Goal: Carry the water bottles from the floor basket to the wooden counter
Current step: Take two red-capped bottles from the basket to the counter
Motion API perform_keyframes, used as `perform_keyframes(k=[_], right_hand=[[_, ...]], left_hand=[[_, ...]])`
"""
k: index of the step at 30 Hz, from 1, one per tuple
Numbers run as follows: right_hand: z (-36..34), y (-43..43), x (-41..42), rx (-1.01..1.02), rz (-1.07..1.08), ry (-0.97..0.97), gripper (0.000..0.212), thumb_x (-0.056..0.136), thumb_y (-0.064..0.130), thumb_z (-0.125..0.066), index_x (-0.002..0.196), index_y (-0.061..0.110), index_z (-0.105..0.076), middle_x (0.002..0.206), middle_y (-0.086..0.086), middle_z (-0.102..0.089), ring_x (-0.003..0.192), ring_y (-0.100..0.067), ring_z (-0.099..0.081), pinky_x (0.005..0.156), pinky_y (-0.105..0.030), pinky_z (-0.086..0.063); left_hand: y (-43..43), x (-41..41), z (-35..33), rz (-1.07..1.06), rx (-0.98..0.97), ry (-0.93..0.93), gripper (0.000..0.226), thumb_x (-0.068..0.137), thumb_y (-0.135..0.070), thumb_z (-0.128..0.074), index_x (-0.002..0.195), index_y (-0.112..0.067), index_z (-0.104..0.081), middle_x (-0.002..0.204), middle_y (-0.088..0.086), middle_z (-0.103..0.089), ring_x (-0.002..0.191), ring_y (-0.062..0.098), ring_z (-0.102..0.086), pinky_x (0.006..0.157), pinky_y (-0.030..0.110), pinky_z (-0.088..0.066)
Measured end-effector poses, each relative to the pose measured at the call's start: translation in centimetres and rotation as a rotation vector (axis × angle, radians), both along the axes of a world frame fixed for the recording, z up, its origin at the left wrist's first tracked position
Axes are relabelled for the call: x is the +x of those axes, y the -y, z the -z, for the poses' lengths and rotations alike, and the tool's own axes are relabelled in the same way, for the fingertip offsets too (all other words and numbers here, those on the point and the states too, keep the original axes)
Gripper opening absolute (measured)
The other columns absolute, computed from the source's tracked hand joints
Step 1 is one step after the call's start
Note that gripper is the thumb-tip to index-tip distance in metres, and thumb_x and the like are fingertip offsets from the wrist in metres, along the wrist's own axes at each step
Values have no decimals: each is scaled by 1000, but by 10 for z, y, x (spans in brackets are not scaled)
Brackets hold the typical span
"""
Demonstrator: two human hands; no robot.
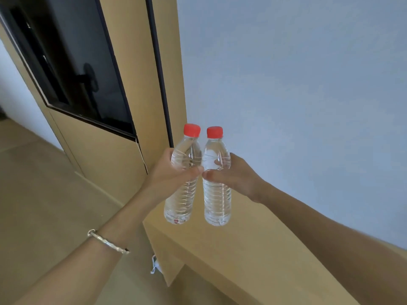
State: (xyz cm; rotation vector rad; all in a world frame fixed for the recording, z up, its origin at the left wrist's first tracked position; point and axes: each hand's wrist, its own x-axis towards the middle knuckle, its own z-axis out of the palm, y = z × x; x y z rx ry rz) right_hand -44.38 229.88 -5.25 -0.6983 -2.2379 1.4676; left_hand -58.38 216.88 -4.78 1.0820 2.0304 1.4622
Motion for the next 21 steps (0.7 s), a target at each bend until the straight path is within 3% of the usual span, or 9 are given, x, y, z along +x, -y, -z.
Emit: perform_keyframes(k=[2, 5, 8, 13, 17, 19, 21], right_hand=[[10, -19, -15, 28, 14, 45, 55, 56, 57, -77, 101, 29, -65, 97, 8, -71, 92, -11, -69, 89, -41, -54], [21, -47, -31, 59, 3, 70, 31, 67, 41, -77, 95, 27, -68, 92, 4, -73, 89, -14, -70, 88, -42, -54], [34, -78, -45, 64, 9, 63, 23, 73, 28, -78, 93, 23, -68, 91, -1, -73, 88, -17, -70, 88, -41, -54], [61, -128, -75, 9, 12, 9, 27, 74, 22, -80, 97, 21, -67, 95, 0, -73, 90, -14, -70, 88, -35, -54], [75, -155, -107, -20, -5, -22, 20, 76, 11, -77, 91, 16, -65, 86, 0, -71, 83, -14, -69, 80, -29, -53], [90, -167, -123, -27, 21, 8, 22, 73, 11, -78, 89, 17, -65, 83, 2, -71, 79, -12, -68, 78, -29, -53], [111, -180, -139, -29, 58, 73, 35, 66, 23, -81, 96, 21, -62, 87, 7, -70, 80, -10, -68, 80, -33, -54]], left_hand=[[-20, -19, 10, 35, -33, -9, 63, 54, -49, -81, 107, -29, -54, 98, -12, -68, 93, 8, -67, 84, 38, -55], [-58, -46, 31, 81, -92, 9, 74, 47, -53, -84, 110, -27, -54, 101, -9, -68, 96, 10, -67, 83, 40, -56], [-98, -72, 55, 145, -135, 30, 77, 46, -58, -87, 110, -28, -57, 105, -6, -70, 99, 14, -69, 87, 48, -55], [-149, -105, 76, 200, -158, 41, 75, 50, -56, -88, 113, -26, -58, 110, -5, -69, 105, 14, -67, 91, 49, -53], [-182, -134, 86, 210, -175, 31, 53, 59, -34, -84, 105, -22, -61, 103, -2, -71, 100, 16, -68, 92, 47, -52], [-196, -147, 95, 180, -197, 49, 57, 55, -32, -82, 107, -24, -58, 102, -2, -69, 99, 17, -67, 91, 49, -53], [-210, -164, 110, 163, -221, 81, 65, 51, -32, -79, 111, -28, -54, 105, -3, -67, 100, 18, -65, 91, 50, -52]])
